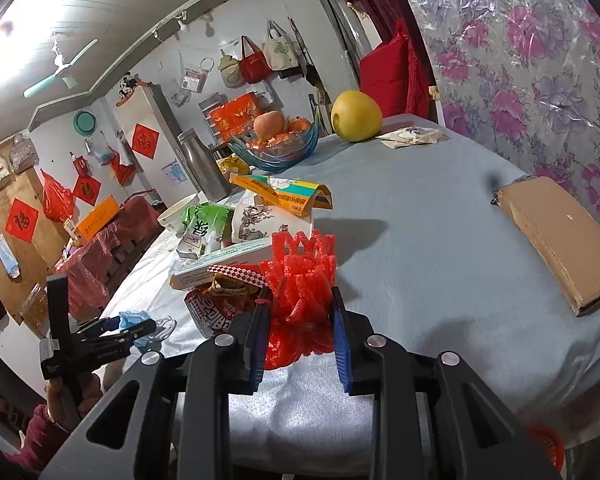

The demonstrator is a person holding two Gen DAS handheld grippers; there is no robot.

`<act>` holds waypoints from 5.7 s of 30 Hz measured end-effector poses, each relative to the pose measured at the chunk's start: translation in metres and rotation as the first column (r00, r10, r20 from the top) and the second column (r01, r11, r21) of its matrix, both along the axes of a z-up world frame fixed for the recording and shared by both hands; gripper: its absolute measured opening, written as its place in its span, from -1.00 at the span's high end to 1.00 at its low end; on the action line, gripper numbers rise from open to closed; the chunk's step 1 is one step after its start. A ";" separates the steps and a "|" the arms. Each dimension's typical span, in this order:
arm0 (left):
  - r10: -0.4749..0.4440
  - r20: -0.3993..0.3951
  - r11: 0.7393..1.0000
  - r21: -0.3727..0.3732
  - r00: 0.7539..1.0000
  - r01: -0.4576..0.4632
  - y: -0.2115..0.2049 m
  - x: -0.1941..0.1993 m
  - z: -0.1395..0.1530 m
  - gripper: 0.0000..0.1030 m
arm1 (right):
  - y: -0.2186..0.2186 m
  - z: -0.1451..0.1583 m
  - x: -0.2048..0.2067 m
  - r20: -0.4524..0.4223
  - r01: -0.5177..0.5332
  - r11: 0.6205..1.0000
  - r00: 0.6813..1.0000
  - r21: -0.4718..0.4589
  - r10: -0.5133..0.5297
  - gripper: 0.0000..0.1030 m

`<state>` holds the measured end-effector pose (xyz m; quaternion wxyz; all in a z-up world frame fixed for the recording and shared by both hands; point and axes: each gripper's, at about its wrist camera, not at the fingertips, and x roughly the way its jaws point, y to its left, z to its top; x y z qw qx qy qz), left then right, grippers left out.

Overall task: Collect trash
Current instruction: 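Lift the mask with the left gripper while the right gripper lifts the mesh bag, then open both grippers over the red wastebasket, dropping the mask and mesh bag, then grasp the red chip bag with the left gripper while the right gripper approaches the medicine box, then grasp the white medicine box with the right gripper while the left gripper holds the chip bag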

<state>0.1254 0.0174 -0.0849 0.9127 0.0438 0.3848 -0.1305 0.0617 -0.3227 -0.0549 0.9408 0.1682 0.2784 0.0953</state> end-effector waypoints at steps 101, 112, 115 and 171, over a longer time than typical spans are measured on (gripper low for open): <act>0.006 0.032 1.000 -0.019 0.999 -0.005 -0.084 -0.005 0.012 -0.87 | -0.064 -0.016 -0.069 -0.152 0.089 0.996 0.984 -0.026 -0.092 -0.70; -0.021 0.088 0.996 -0.080 0.996 0.028 -0.036 -0.029 0.013 -0.87 | -0.006 -0.008 -0.046 -0.135 -0.027 0.998 0.991 -0.055 0.019 -0.70; -0.082 0.093 0.977 -0.187 0.992 0.098 -0.021 -0.036 0.018 -0.87 | 0.002 -0.008 -0.040 -0.146 -0.037 0.998 0.989 -0.054 0.028 -0.70; 0.051 0.040 0.984 -0.172 0.998 -0.044 0.021 -0.013 -0.007 -0.37 | 0.148 -0.030 0.104 -0.236 -0.338 0.861 0.935 -0.380 0.263 -0.30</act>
